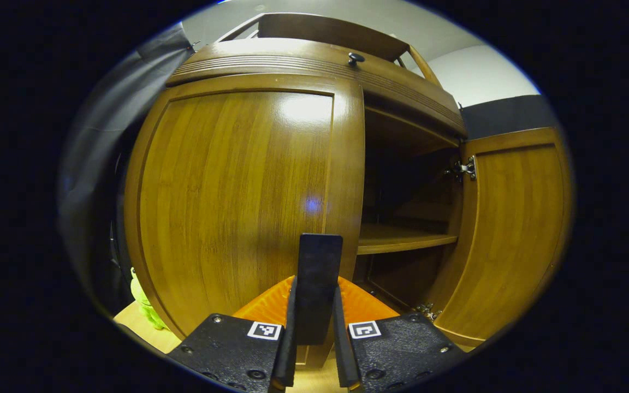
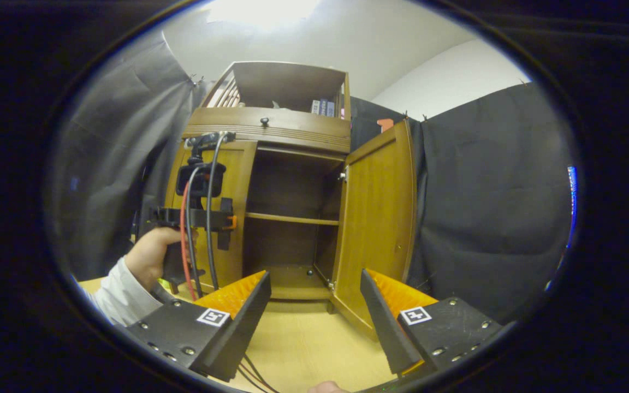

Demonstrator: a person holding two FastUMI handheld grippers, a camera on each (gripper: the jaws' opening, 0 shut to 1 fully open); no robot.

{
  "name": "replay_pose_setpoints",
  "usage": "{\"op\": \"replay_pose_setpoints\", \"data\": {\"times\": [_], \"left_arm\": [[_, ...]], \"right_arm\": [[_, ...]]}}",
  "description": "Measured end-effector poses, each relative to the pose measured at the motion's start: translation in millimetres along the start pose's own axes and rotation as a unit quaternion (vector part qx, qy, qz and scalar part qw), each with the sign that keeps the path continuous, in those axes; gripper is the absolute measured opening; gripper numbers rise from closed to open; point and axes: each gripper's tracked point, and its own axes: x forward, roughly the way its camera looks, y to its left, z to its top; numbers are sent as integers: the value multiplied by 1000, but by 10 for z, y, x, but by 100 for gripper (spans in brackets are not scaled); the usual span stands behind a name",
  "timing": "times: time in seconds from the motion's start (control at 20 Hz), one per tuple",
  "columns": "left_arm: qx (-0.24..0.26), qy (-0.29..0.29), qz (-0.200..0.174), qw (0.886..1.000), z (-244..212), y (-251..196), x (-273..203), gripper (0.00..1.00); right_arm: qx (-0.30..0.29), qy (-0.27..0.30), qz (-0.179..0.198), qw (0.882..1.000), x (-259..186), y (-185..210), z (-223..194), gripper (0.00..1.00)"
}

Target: Open the right door of the double-door shoe cabinet with the right hand, and open the left door with the left hand.

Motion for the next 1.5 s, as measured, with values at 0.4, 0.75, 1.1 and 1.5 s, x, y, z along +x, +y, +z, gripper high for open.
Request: {"op": "replay_pose_setpoints", "data": {"times": [0.4, 0.75, 1.1, 1.5], "left_arm": [[41, 38, -16, 998, -15, 21, -303, 31], [76, 43, -30, 996, 21, 131, -817, 31], [73, 4, 17, 997, 168, 617, -1633, 30], [63, -9, 97, 993, 355, 1464, -2144, 21]], "right_arm": [[55, -26, -3, 998, -152, -269, 258, 98], [29, -14, 20, 999, -262, -89, 258, 99], [71, -17, 42, 996, -316, -61, 322, 97], [72, -22, 44, 996, -310, -42, 330, 98]]}}
